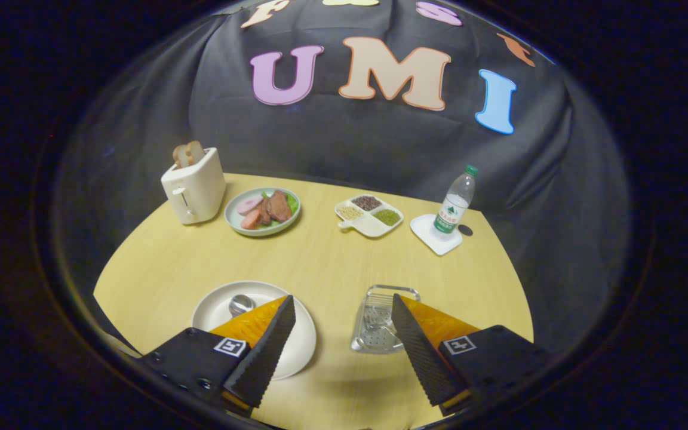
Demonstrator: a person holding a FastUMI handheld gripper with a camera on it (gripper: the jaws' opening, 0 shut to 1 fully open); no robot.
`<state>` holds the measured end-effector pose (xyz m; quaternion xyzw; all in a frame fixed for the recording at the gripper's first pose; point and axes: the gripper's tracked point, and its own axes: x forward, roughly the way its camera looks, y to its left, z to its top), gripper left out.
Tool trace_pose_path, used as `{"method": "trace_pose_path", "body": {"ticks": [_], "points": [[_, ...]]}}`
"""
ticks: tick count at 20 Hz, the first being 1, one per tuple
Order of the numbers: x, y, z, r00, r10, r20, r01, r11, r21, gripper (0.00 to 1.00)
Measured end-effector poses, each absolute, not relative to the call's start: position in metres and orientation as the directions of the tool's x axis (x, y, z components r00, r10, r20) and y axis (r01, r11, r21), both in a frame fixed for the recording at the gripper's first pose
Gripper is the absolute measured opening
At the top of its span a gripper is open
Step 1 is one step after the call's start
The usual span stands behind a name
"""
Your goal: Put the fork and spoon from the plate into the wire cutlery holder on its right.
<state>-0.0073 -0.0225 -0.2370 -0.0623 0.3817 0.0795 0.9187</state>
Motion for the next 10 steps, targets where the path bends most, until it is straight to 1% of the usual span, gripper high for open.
{"method": "trace_pose_path", "body": {"ticks": [5,10], "points": [[-0.012,0.020,-0.230,0.739,0.165,-0.653,-0.240,0.970,-0.026,1.00],[-0.028,0.059,-0.253,0.717,0.219,-0.662,-0.268,0.963,0.028,1.00]]}}
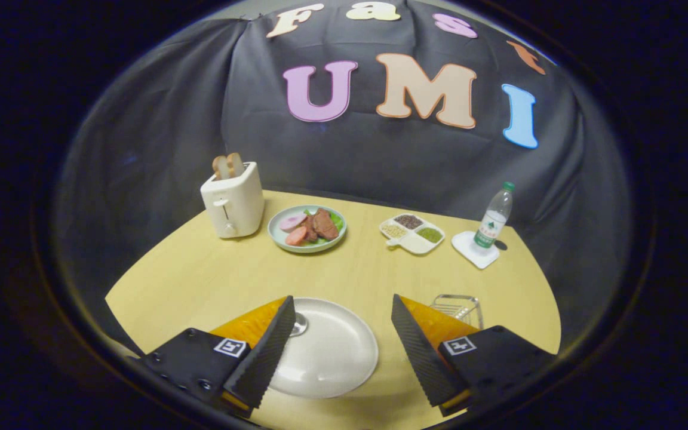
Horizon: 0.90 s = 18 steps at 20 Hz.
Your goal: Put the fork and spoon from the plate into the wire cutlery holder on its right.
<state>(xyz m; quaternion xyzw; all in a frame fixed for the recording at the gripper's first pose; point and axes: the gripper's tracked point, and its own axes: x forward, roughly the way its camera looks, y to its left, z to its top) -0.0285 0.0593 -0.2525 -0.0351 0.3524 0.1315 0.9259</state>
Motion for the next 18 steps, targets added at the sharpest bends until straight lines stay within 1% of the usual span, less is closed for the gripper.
{"method": "trace_pose_path", "body": {"ticks": [7,18], "points": [[-0.043,0.091,-0.291,0.674,0.238,-0.699,-0.276,0.959,0.061,1.00],[-0.086,0.119,-0.367,0.506,0.230,-0.831,-0.367,0.930,0.035,1.00]]}}
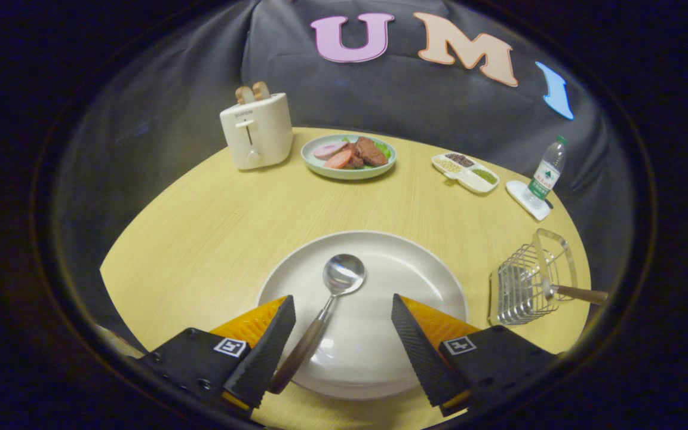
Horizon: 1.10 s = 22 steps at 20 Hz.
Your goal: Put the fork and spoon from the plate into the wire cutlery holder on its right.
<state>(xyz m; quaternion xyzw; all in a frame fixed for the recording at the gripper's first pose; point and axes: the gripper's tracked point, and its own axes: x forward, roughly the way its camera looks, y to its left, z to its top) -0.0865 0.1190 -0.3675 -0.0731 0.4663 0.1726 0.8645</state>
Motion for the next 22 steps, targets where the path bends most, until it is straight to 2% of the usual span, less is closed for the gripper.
{"method": "trace_pose_path", "body": {"ticks": [5,6,13,15,16,20,22], "points": [[-0.098,0.124,-0.383,0.452,0.218,-0.865,-0.407,0.913,0.017,0.99],[-0.100,0.125,-0.385,0.442,0.220,-0.870,-0.411,0.911,0.021,0.87],[-0.105,0.125,-0.390,0.410,0.207,-0.888,-0.408,0.913,0.025,0.36],[-0.104,0.124,-0.391,0.402,0.211,-0.891,-0.399,0.916,0.037,0.25],[-0.109,0.123,-0.389,0.386,0.203,-0.900,-0.395,0.918,0.038,0.11],[-0.107,0.118,-0.388,0.368,0.191,-0.910,-0.393,0.919,0.034,0.04],[-0.107,0.112,-0.386,0.356,0.187,-0.916,-0.385,0.922,0.039,0.04]]}}
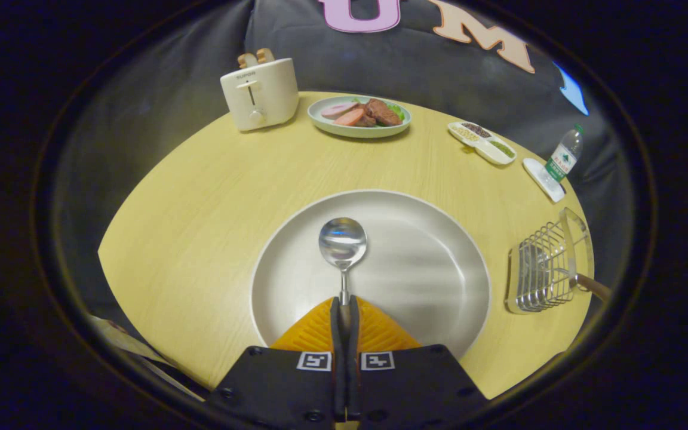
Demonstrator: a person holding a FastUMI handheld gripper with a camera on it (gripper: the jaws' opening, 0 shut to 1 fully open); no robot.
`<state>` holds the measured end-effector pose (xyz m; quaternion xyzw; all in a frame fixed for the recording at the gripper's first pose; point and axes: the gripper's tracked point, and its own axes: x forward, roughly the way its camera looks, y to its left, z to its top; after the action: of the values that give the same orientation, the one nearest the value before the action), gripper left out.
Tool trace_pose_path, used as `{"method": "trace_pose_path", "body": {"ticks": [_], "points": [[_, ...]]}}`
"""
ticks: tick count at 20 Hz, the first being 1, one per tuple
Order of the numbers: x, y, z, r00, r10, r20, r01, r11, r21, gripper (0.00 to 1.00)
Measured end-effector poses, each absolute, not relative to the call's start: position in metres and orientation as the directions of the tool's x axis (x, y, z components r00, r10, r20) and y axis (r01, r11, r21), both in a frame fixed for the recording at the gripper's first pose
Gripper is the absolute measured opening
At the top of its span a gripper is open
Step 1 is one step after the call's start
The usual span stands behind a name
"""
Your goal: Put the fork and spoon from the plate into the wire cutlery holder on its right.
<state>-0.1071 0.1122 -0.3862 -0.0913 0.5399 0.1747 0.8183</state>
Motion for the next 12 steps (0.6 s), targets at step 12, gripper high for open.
{"method": "trace_pose_path", "body": {"ticks": [12], "points": [[-0.073,0.074,-0.335,0.411,0.190,-0.892,-0.344,0.938,0.041,0.04]]}}
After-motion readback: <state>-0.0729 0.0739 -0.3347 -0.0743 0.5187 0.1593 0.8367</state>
